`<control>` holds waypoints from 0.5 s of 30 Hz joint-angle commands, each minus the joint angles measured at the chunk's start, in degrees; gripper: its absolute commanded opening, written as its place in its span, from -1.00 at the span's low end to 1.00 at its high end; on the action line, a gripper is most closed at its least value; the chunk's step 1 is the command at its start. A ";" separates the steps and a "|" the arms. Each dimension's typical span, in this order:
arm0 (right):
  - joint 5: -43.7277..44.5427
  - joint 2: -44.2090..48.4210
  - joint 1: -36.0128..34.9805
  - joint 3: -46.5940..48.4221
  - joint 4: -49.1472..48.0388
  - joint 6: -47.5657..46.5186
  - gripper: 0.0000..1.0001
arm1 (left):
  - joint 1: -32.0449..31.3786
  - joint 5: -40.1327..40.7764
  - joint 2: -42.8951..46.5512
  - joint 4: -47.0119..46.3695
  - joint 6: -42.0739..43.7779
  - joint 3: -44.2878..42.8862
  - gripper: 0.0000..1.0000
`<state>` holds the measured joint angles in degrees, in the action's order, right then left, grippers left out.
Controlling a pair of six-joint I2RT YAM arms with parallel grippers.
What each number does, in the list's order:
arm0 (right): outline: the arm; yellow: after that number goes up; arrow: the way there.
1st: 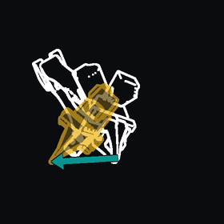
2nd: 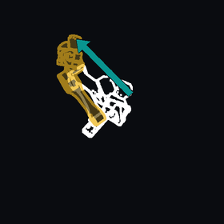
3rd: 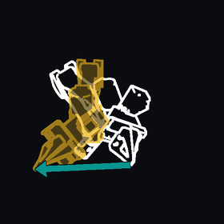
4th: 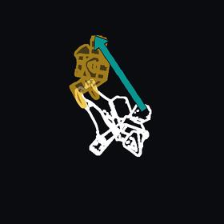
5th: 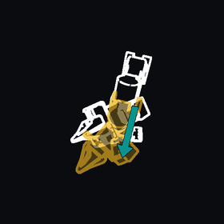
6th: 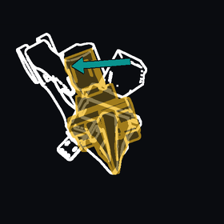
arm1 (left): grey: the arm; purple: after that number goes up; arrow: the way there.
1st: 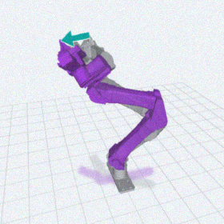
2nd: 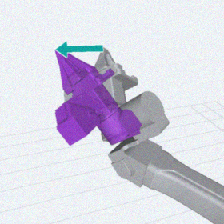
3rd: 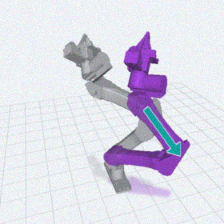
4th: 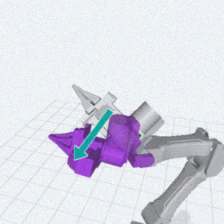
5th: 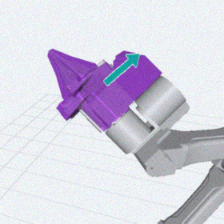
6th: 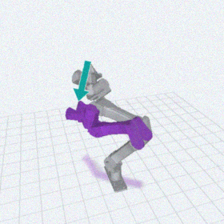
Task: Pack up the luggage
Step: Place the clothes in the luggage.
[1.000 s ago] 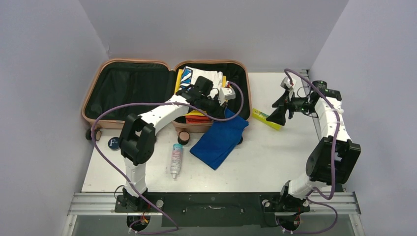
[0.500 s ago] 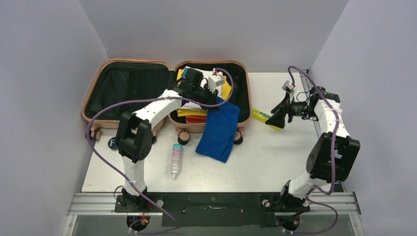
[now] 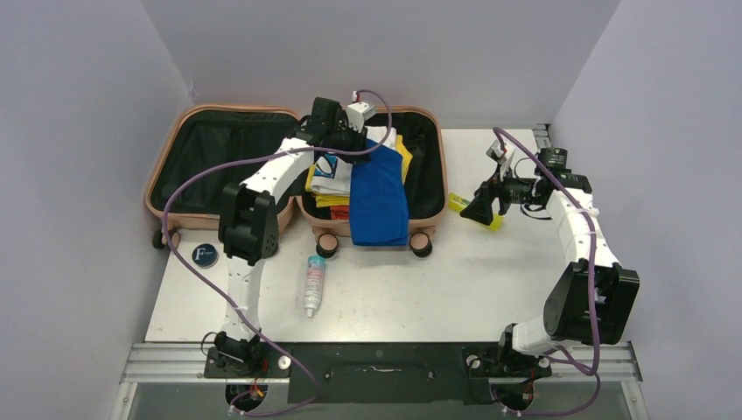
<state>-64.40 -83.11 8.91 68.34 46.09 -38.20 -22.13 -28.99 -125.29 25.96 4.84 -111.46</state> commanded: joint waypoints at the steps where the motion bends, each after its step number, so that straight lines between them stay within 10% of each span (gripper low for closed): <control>1: 0.07 1.77 -0.28 -0.55 -2.69 1.61 0.79 | 2.10 1.20 -4.29 2.75 1.81 -9.16 -1.00; 15: 0.50 2.13 -0.97 -1.80 -3.27 1.84 0.79 | 5.00 6.48 -13.69 10.26 5.19 -26.45 -0.97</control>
<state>-63.37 -83.09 8.23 66.83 44.38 -36.51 -18.74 -26.04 -138.87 36.25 7.90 -134.26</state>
